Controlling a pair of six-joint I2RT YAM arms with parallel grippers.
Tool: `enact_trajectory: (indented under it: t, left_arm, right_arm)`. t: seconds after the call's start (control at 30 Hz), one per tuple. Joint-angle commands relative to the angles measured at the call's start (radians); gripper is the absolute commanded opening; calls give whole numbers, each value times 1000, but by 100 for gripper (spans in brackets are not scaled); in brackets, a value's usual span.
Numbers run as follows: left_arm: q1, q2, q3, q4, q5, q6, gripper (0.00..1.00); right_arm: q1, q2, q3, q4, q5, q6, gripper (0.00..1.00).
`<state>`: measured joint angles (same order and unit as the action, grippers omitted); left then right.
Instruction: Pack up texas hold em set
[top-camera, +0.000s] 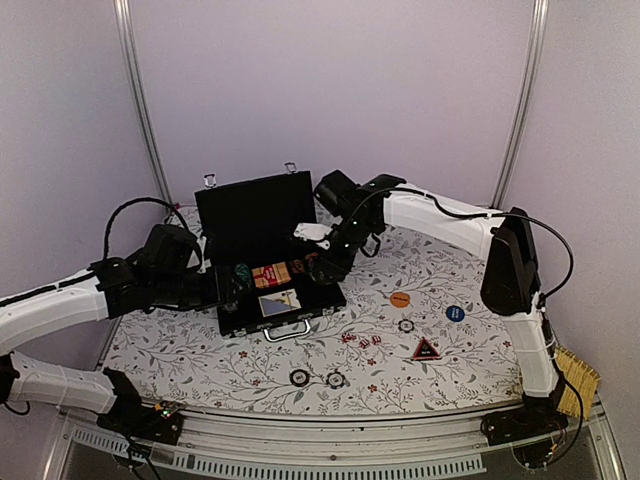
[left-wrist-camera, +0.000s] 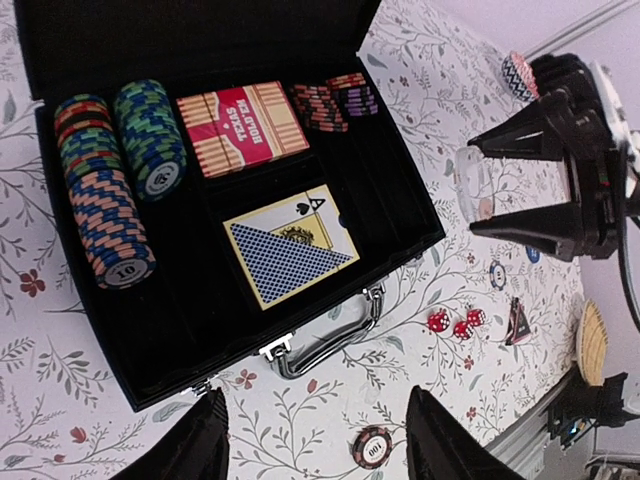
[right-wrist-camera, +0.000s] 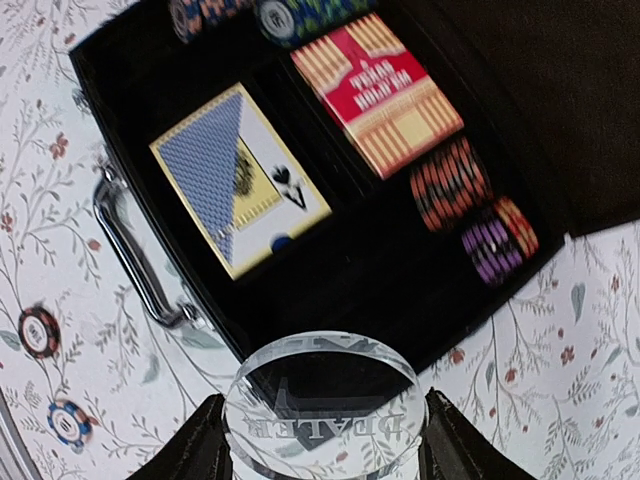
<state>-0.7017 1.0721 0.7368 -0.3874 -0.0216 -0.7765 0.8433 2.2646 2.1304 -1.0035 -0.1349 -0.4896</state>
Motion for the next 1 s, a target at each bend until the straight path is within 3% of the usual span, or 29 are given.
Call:
enact_trajectory:
  t: [0.0,0.43,0.97]
  left_arm:
    - [35,-74,-51,-6,-30,-43,61]
    - [58,-153,-110,-24,-31,-72,61]
    - [69,-149,-123,-21,-32,-69,61]
  right_arm:
    - [62,107,130,39,-38,-4,52]
    - [108,268,263,122,-63,31,52]
    - [150,336,269,200,-71,17,56]
